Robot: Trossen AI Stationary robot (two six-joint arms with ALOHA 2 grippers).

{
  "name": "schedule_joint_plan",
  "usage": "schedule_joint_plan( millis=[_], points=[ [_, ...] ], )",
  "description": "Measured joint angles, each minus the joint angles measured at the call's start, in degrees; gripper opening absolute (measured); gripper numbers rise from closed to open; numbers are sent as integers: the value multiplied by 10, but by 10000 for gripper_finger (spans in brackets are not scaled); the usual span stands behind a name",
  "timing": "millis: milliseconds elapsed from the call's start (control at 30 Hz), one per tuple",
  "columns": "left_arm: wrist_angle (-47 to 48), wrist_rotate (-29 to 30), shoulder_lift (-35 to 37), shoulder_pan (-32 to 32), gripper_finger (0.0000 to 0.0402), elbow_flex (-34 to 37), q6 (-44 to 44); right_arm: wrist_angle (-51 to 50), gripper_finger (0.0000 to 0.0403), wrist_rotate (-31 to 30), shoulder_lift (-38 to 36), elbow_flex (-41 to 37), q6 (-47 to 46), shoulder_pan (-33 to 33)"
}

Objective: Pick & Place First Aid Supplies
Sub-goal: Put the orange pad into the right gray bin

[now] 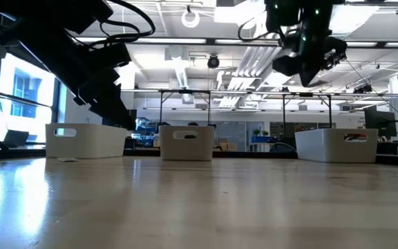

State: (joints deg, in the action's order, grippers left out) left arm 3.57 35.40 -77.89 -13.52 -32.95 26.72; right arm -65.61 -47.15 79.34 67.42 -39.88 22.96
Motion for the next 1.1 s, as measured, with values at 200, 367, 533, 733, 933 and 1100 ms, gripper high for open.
schedule_joint_plan(
  millis=[200,367,533,733,933,1100],
  points=[
    [0,1,0,0,192,0,-1,80,0,23,-6,-102,6,66],
    [0,2,0,0,192,0,-1,182,0,45,-6,-197,41,118],
    [0,2,0,0,192,0,-1,283,0,78,-6,-256,85,152],
    [-1,2,0,0,192,0,0,318,19,135,-6,-275,103,175],
    [-1,2,0,0,192,0,0,276,73,159,-6,-237,116,183],
    [0,25,0,0,192,0,2,209,107,163,-7,-166,118,170]
  ],
)
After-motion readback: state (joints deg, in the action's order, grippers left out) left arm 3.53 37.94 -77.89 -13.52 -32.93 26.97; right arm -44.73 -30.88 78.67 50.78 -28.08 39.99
